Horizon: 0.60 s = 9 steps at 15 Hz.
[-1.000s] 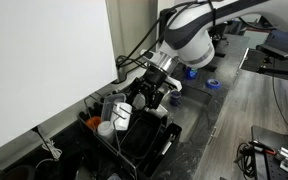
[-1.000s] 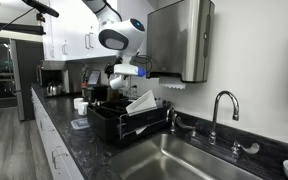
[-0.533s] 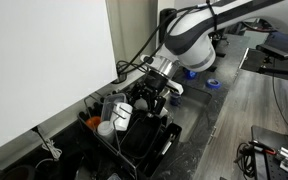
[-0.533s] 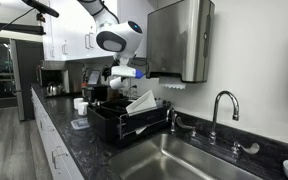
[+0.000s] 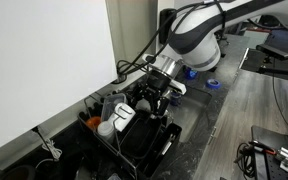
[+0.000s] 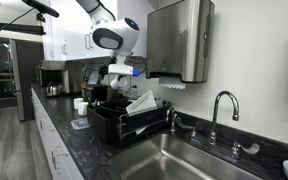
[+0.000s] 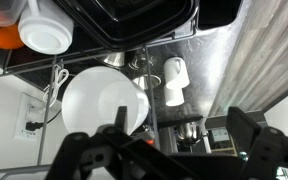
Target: Take the cup off the cup holder and put it in the sink
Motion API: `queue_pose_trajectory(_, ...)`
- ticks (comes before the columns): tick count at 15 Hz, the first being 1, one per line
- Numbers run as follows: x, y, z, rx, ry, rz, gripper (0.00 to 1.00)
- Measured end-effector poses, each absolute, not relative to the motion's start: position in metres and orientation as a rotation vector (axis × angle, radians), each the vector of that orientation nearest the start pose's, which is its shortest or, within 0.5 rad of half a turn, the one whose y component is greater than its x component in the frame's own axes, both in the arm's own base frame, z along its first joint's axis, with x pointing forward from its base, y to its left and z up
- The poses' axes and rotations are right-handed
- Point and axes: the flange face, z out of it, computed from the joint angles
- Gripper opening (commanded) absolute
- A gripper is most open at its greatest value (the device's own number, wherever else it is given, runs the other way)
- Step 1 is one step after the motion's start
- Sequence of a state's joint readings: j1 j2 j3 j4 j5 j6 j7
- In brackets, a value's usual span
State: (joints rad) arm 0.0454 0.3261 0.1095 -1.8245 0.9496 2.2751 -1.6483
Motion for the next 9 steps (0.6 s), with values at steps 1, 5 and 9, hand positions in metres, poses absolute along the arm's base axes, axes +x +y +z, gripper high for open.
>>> queue_pose_trajectory(1,0.640,0.116,0.382,-2.081,-1.420,-0.814,1.00)
queue_pose_trajectory(5,0.632,0.120,0.389,-2.075,-1.430,-0.817,1.00)
queue_pose_trajectory(9,0.628,0.121,0.388,-2.079,-1.430,-0.812,1.00)
